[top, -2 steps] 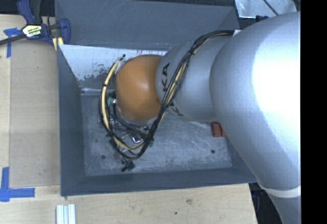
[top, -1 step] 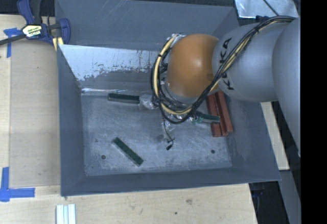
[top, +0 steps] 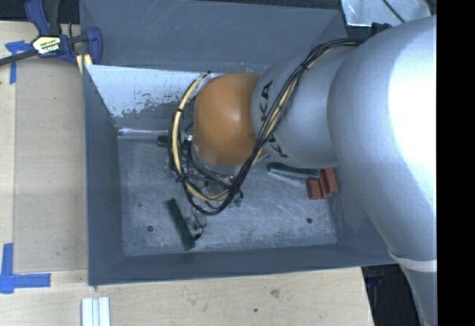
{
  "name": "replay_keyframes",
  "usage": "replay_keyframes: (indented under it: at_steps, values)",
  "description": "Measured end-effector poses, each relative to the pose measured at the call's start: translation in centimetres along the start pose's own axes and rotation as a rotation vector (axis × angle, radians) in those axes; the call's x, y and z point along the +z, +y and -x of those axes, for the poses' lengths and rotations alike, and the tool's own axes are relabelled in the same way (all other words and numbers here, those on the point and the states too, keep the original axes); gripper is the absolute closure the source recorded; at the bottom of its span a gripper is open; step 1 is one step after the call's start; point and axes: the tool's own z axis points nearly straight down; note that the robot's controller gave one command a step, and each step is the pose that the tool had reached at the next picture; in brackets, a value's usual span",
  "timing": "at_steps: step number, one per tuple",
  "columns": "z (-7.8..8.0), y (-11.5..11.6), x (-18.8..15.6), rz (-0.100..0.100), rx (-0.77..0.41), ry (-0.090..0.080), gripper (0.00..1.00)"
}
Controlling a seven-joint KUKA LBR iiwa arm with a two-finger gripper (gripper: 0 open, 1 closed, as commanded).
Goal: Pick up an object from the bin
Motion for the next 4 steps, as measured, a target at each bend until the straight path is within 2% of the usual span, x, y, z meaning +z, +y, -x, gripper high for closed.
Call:
replay_keyframes:
  at_steps: [1,2,3,4]
  values:
    - [-3.6,3.9,-1.5,-0.003,-0.219,0.000,0.00]
    - [-1.8,2.7,0.0,-0.004,-0.449,-0.005,0.00]
    - [-1.7,2.8,-0.2,-0.002,-0.446,-0.008,1.00]
    - [1.4,-0.8,-0.2,-0.005,-0.650,-0.006,1.00]
